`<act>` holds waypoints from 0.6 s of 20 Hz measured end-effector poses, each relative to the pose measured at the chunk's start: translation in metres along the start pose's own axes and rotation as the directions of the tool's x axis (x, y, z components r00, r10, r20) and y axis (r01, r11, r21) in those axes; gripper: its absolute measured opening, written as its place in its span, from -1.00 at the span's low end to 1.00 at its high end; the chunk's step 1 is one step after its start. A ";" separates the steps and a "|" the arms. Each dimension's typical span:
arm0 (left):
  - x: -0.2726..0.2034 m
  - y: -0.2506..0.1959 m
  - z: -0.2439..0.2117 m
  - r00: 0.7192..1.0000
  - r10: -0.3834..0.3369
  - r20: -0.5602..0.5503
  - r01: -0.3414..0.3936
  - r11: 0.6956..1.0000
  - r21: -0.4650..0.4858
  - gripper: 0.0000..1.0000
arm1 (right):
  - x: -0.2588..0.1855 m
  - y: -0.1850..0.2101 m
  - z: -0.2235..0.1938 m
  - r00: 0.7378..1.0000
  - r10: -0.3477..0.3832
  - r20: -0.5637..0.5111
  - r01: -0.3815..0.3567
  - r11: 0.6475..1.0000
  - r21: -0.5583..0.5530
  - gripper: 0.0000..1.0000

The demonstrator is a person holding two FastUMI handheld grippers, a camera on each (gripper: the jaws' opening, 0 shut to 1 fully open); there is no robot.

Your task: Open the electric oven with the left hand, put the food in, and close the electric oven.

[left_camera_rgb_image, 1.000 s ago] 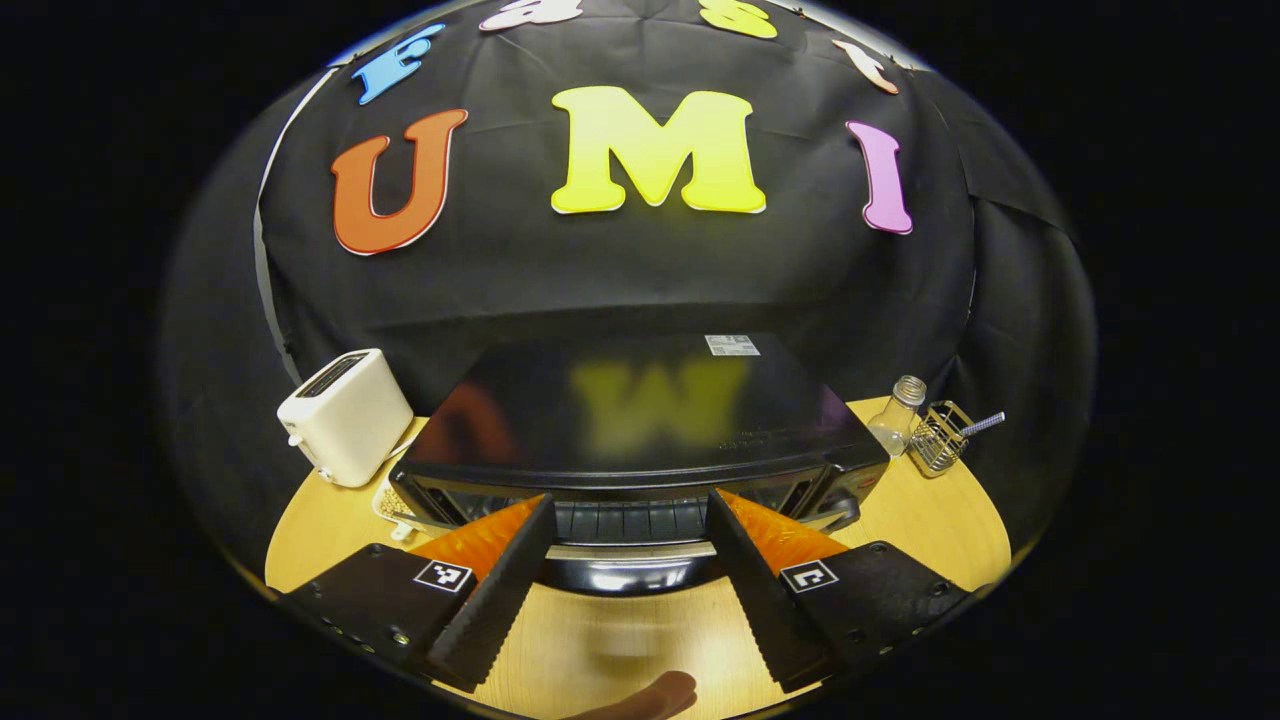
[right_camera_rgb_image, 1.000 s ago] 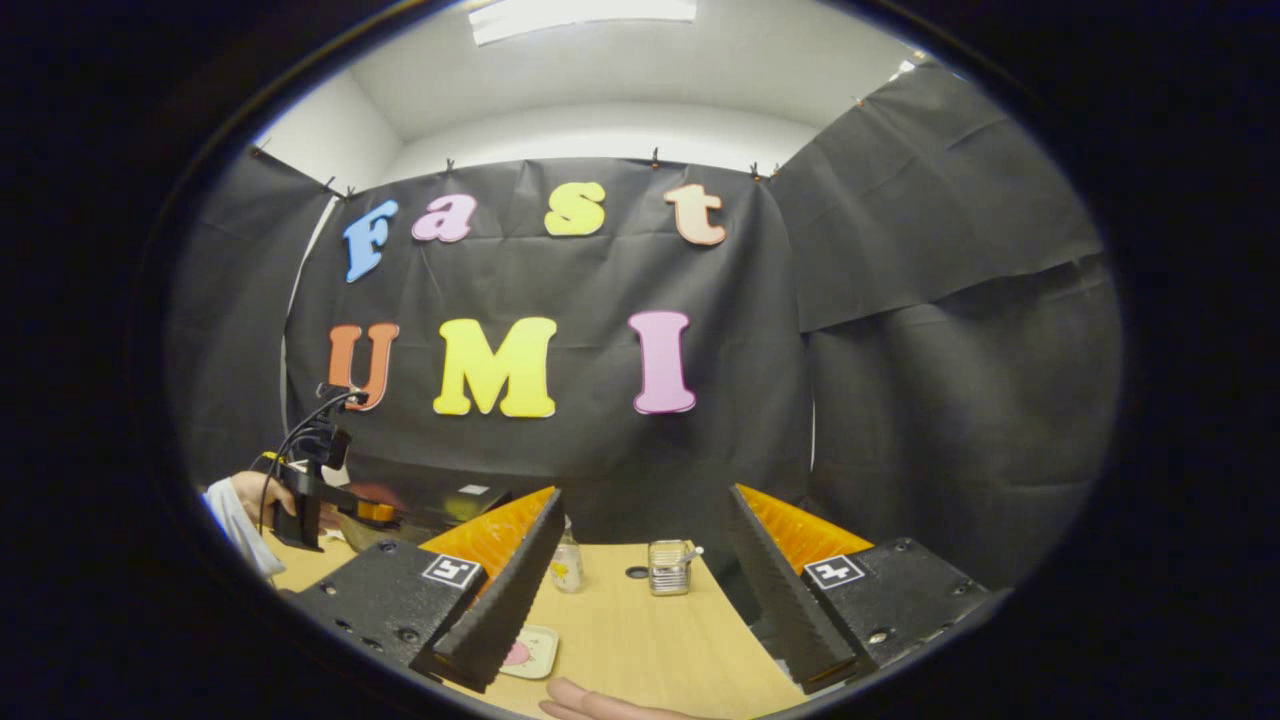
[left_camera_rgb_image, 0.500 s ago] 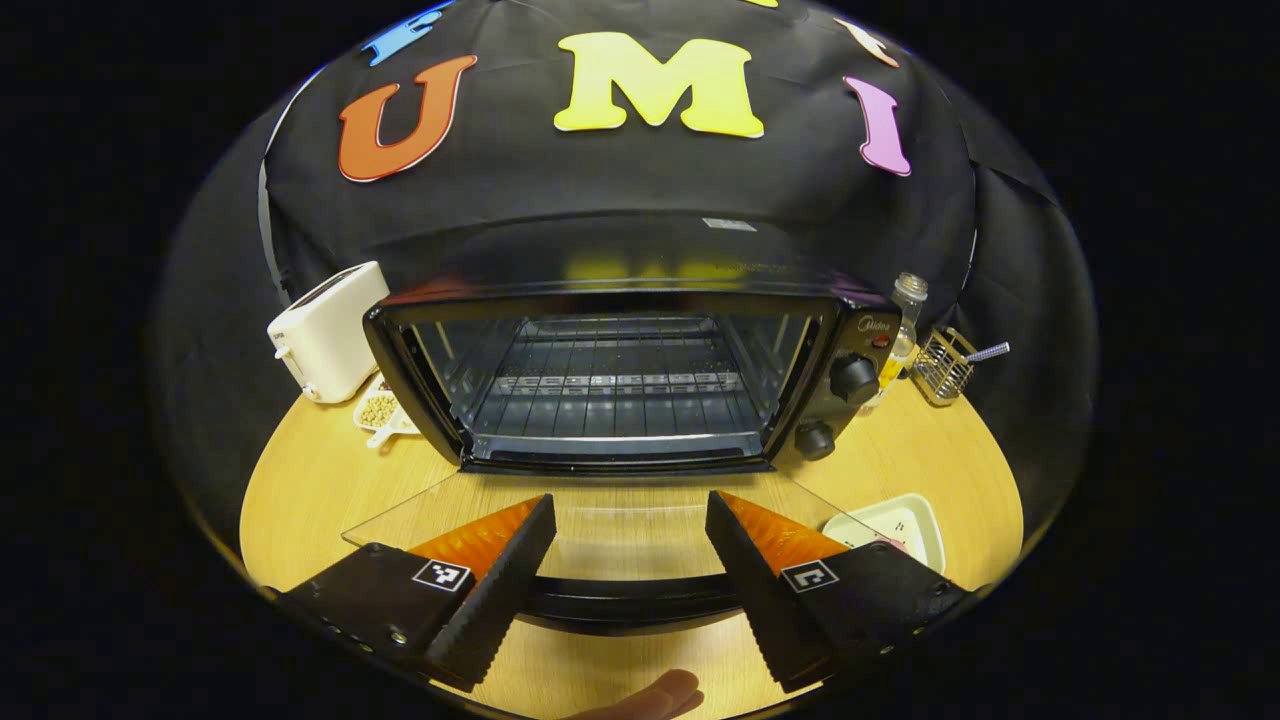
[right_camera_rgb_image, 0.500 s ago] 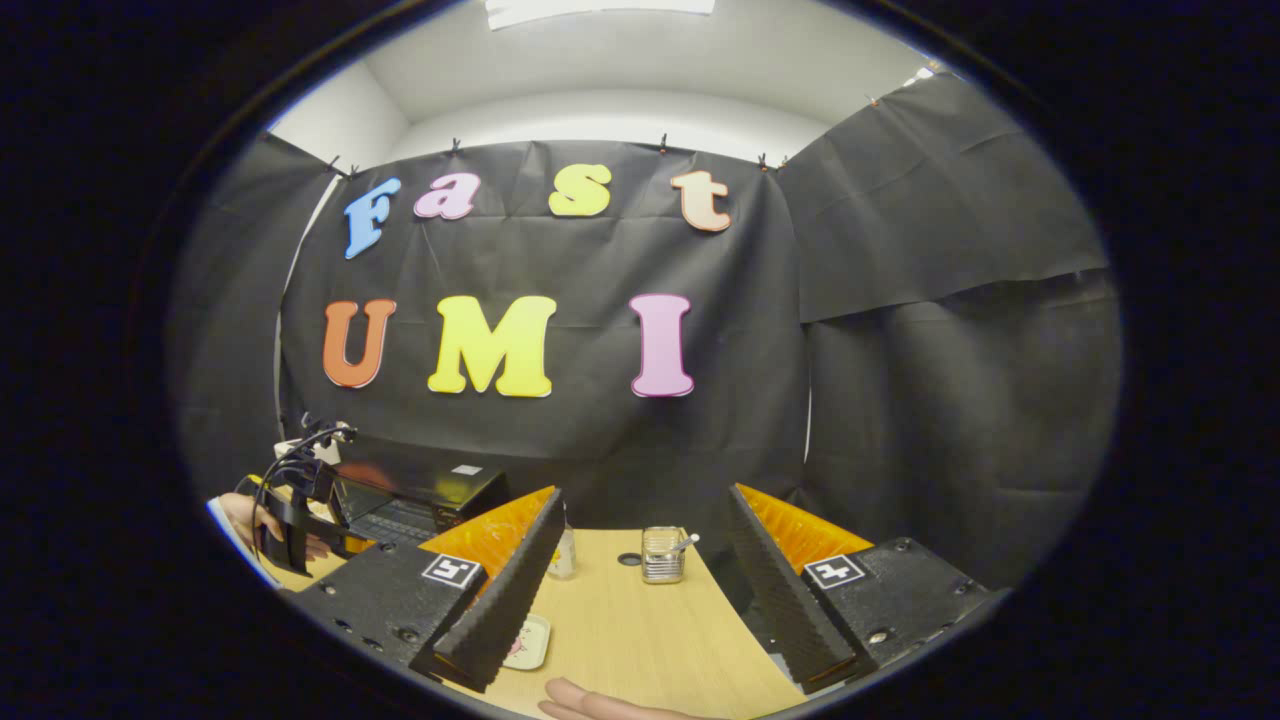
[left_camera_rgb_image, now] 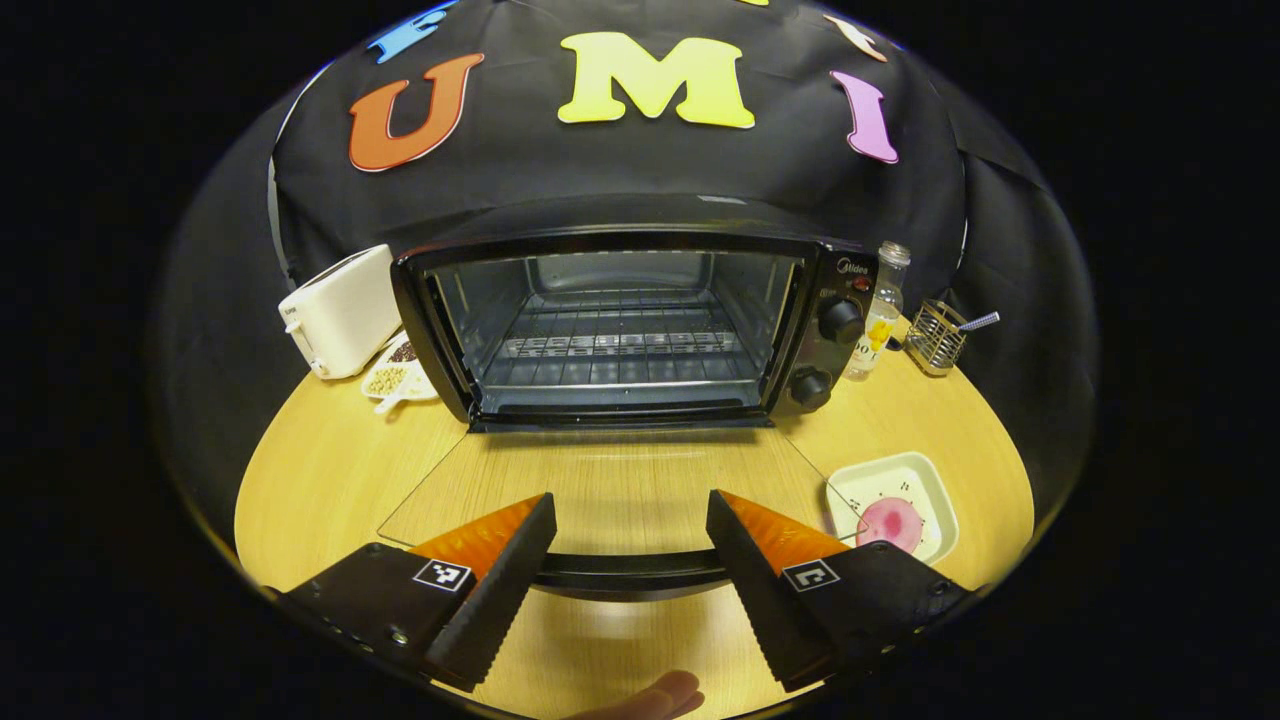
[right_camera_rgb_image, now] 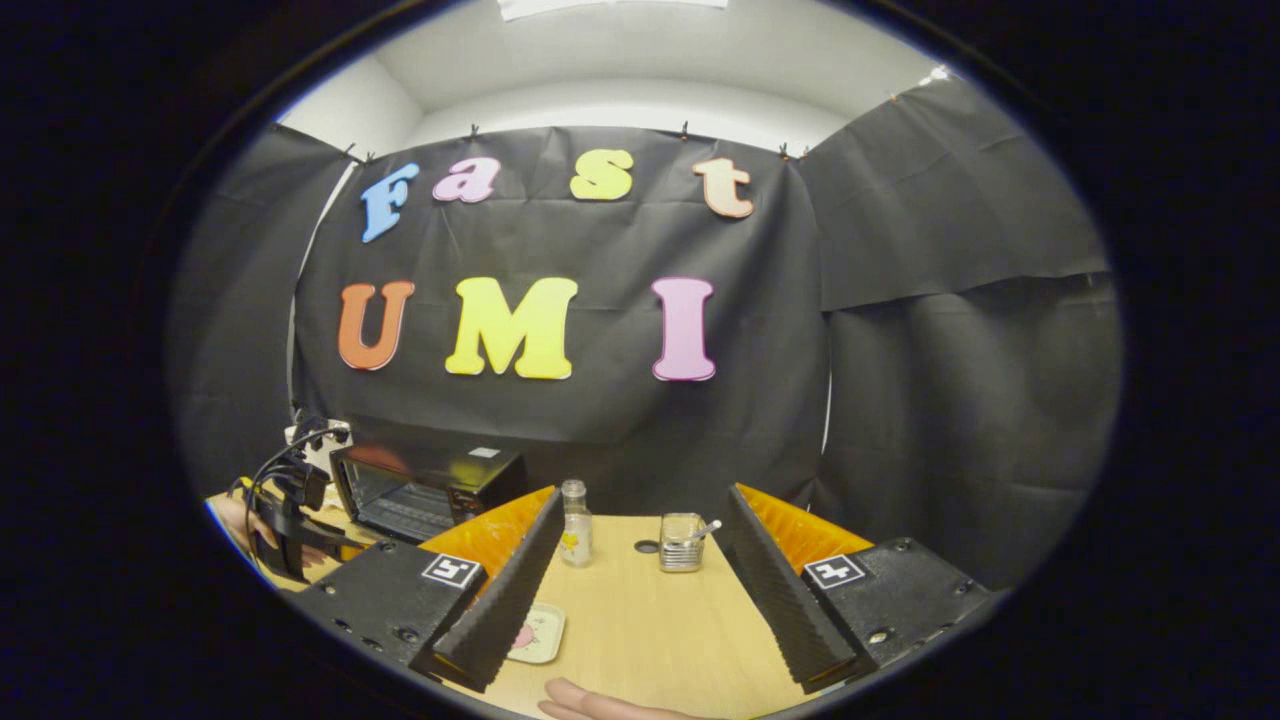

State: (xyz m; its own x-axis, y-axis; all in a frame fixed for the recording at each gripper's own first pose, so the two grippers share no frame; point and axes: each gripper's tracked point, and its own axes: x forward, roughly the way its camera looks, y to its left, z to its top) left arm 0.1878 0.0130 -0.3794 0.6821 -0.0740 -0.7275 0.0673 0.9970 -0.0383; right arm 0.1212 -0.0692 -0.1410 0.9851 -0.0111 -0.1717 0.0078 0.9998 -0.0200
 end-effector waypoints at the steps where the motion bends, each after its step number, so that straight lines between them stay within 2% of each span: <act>1: 0.003 0.000 -0.007 1.000 0.000 -0.003 0.000 1.000 -0.001 0.94 | 0.002 0.003 -0.004 1.000 0.005 -0.008 -0.005 1.000 -0.005 1.00; 5: 0.016 0.003 -0.034 1.000 0.002 -0.022 -0.002 1.000 -0.007 0.94 | 0.011 0.009 -0.019 0.999 0.010 -0.047 -0.011 1.000 -0.021 1.00; 12: 0.019 0.011 -0.023 0.994 0.044 0.103 -0.041 0.999 -0.024 0.94 | 0.025 0.019 -0.054 0.987 0.035 -0.156 -0.037 0.999 -0.007 1.00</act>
State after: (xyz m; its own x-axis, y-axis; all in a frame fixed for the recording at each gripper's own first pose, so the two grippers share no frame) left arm 0.1847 0.0228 -0.4090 0.7560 -0.0323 -0.6538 0.0216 0.9995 -0.0244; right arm 0.1366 -0.0516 -0.1988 0.9460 0.0214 -0.3234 -0.0297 0.9993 -0.0209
